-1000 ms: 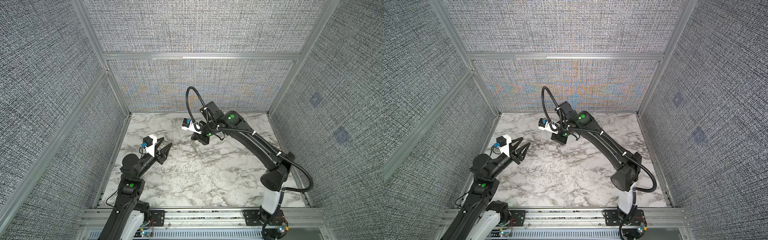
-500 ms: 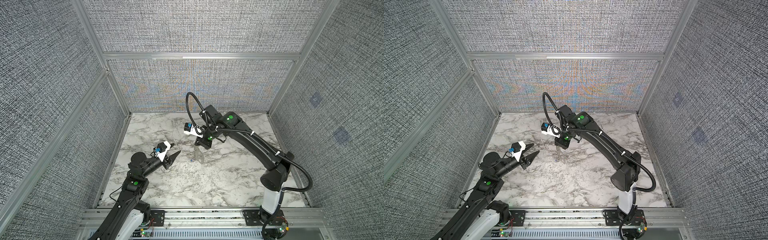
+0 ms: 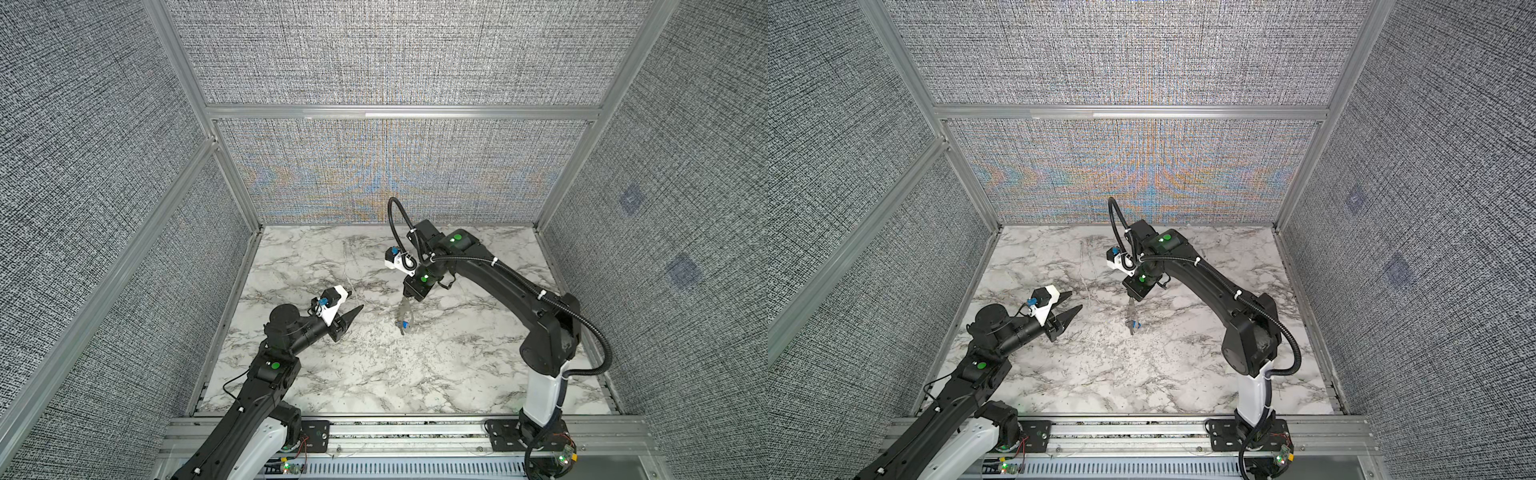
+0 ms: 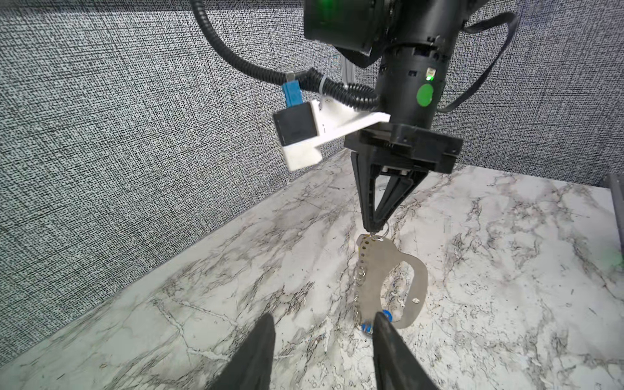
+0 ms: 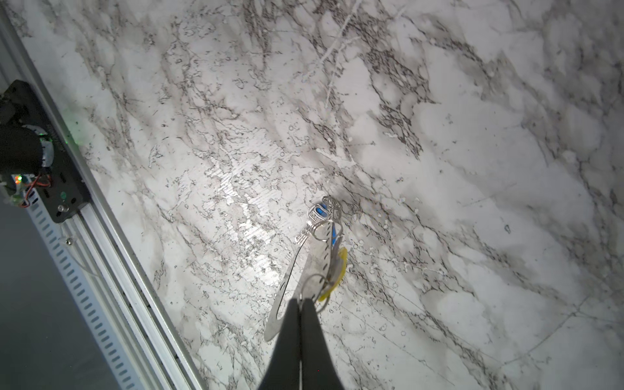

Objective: Remove the keys from the keyring

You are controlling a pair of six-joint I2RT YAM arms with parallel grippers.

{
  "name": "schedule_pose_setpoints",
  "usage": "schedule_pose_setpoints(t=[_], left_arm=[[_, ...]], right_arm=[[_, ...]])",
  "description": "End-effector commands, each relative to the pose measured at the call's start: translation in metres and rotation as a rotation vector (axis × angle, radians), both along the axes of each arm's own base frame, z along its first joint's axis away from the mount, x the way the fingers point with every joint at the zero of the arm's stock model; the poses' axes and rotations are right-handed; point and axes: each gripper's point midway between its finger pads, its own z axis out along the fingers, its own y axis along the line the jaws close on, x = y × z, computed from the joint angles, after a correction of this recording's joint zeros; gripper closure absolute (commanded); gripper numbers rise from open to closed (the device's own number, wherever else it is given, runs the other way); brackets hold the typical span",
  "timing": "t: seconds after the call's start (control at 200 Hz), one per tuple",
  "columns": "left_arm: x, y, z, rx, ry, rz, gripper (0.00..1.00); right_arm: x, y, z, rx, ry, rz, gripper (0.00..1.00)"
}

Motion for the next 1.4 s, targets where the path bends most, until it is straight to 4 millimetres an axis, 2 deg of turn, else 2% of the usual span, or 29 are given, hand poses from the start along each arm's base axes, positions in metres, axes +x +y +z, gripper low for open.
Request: schedule_pose_setpoints(t=[0.0,0.29,0.625,0.87,0.981,1.126,1.286,1.396], left_arm=[[0.003,0.000,0.000,-0.004,0.000,0.016,0.51],[0.003,-0.004,-0.006,-0.009,0.024,0.015,0.52],[0.004,-0.012,-0.012,0.006,0.042,0.001,0.53],[0.003,-0.015,-0.014,0.013,0.044,-0.005,0.53],[0.002,-0.016,-0.016,0.015,0.048,-0.006,0.53],[0.002,-0.016,-0.017,0.018,0.046,-0.003,0.53],[0.002,-0.017,-0.016,0.020,0.044,-0.004,0.53],[0.003,-0.018,-0.018,0.024,0.044,-0.005,0.53]], right_arm=[[0.010,-0.007,-0.009,0.012,0.035,-0.100,0.96],[0.016,-0.033,-0.051,0.003,0.164,-0.231,0.94],[0.013,-0.050,-0.090,-0.078,0.221,-0.251,0.92],[0.014,-0.051,-0.108,-0.103,0.244,-0.259,0.90],[0.015,-0.052,-0.112,-0.108,0.236,-0.261,0.89],[0.025,-0.053,-0.107,-0.098,0.189,-0.271,0.82],[0.036,-0.065,-0.094,-0.121,0.111,-0.325,0.76],[0.033,-0.073,-0.092,-0.134,0.095,-0.381,0.74]])
